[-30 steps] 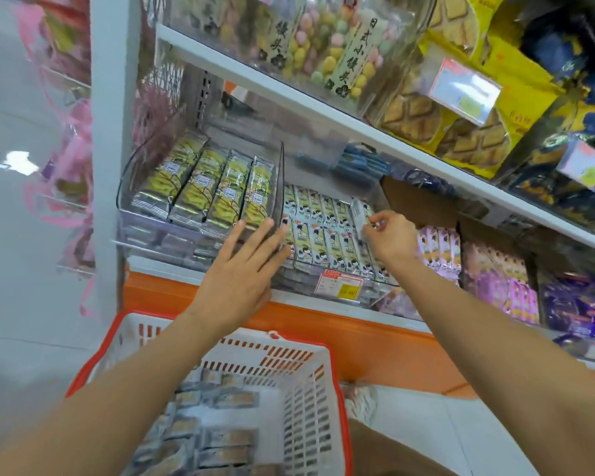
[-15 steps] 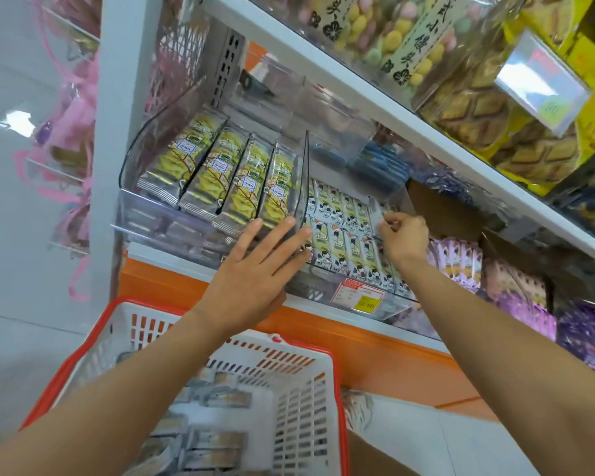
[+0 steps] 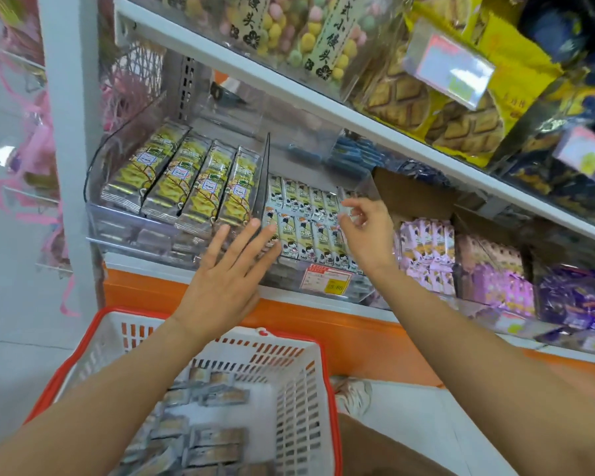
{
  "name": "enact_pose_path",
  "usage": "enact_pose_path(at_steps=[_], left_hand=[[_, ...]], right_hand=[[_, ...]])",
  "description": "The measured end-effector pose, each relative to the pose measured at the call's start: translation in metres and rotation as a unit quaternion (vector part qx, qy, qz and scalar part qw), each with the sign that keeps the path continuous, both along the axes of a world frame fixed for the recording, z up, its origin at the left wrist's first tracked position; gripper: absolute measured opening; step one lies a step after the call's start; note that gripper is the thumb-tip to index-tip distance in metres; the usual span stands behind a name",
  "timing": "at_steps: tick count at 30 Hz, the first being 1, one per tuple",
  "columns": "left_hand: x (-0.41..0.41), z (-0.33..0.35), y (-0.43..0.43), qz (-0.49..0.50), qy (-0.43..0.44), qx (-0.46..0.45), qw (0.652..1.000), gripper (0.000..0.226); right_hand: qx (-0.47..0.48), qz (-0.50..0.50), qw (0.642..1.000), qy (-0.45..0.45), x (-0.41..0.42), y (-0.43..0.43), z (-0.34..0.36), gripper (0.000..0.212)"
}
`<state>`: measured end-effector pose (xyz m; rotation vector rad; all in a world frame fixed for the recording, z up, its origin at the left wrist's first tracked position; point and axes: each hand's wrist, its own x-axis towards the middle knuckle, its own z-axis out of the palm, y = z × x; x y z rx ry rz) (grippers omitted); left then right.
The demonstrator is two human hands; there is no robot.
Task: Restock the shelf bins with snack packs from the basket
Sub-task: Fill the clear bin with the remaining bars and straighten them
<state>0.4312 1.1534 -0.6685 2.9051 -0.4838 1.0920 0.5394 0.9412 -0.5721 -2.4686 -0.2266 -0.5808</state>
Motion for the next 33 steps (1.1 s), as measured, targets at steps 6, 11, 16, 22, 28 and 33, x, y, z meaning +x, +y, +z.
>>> enact_pose_path(at_steps=[6, 11, 16, 22, 28, 33], left_hand=[[-0.021, -0.024, -0.018, -0.047, 0.035, -0.022, 0.998, 0.060], [-0.036, -0.058, -0.009, -0.055, 0.148, -0.002, 0.987, 0.059], [-0.042, -0.094, 0.012, 0.001, 0.260, 0.006, 0.966, 0.077], [-0.040, -0.139, 0.031, 0.049, 0.323, 0.029, 0.945, 0.087], [-0.040, -0.171, 0.034, 0.059, 0.302, 0.026, 0.951, 0.081], [-0.038, -0.189, 0.032, 0.066, 0.288, 0.016, 0.955, 0.085]], right_hand=[[0.103, 0.151, 0.983, -0.004, -0.085, 0.018, -0.023, 0.014], [0.128, 0.173, 0.973, 0.085, -0.132, 0.013, -0.099, 0.016], [0.087, 0.154, 0.956, 0.234, -0.155, 0.004, -0.188, 0.022], [0.012, 0.123, 0.922, 0.366, -0.154, -0.004, -0.263, 0.030], [-0.029, 0.094, 0.885, 0.456, -0.142, -0.004, -0.324, 0.039], [-0.055, 0.080, 0.869, 0.485, -0.130, -0.001, -0.359, 0.044]])
